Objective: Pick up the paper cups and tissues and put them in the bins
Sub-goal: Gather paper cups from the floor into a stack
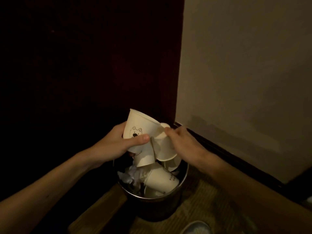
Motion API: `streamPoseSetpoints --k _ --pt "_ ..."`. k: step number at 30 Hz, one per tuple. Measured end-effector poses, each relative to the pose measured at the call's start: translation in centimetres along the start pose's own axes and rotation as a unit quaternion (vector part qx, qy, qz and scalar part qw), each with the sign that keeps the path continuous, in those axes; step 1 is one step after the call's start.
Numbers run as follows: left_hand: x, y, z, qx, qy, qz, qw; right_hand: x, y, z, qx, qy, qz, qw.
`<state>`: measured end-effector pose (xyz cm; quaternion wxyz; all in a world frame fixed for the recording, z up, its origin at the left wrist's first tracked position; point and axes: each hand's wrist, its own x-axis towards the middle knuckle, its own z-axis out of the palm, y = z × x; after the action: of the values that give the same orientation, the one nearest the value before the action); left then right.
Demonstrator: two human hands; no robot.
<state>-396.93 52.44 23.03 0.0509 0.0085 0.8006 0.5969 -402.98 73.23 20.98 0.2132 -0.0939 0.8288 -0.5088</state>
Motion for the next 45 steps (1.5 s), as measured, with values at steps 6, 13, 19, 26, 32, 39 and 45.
streamPoseSetpoints --k 6,13,19,26,32,39,45 --pt "1.1 -5.1 0.8 0.04 0.008 -0.069 0.997 0.8 2.2 3.7 -0.298 -0.048 -0.175 0.937" --pt "1.8 -7.2 1.1 0.273 0.018 -0.122 0.954 0.4 3.3 5.5 -0.243 -0.073 -0.143 0.957" --pt "2.6 -7.9 1.8 0.444 0.011 -0.14 0.885 0.1 4.0 5.2 -0.3 -0.068 -0.158 0.938" --pt "4.6 -5.6 2.9 0.612 0.001 -0.067 0.788 -2.2 4.8 4.1 -0.419 -0.008 -0.201 0.885" --pt "5.0 -0.8 1.9 0.502 0.033 0.046 0.863 -5.2 3.2 -0.7 -0.368 0.065 -0.231 0.898" --pt "5.2 10.9 7.4 0.447 -0.04 0.224 0.865 -14.8 1.4 -12.7 -0.372 0.106 -0.121 0.914" --pt "3.3 19.9 24.1 0.337 -0.254 0.399 0.814 -29.3 4.8 -24.7 -0.491 0.176 0.039 0.852"
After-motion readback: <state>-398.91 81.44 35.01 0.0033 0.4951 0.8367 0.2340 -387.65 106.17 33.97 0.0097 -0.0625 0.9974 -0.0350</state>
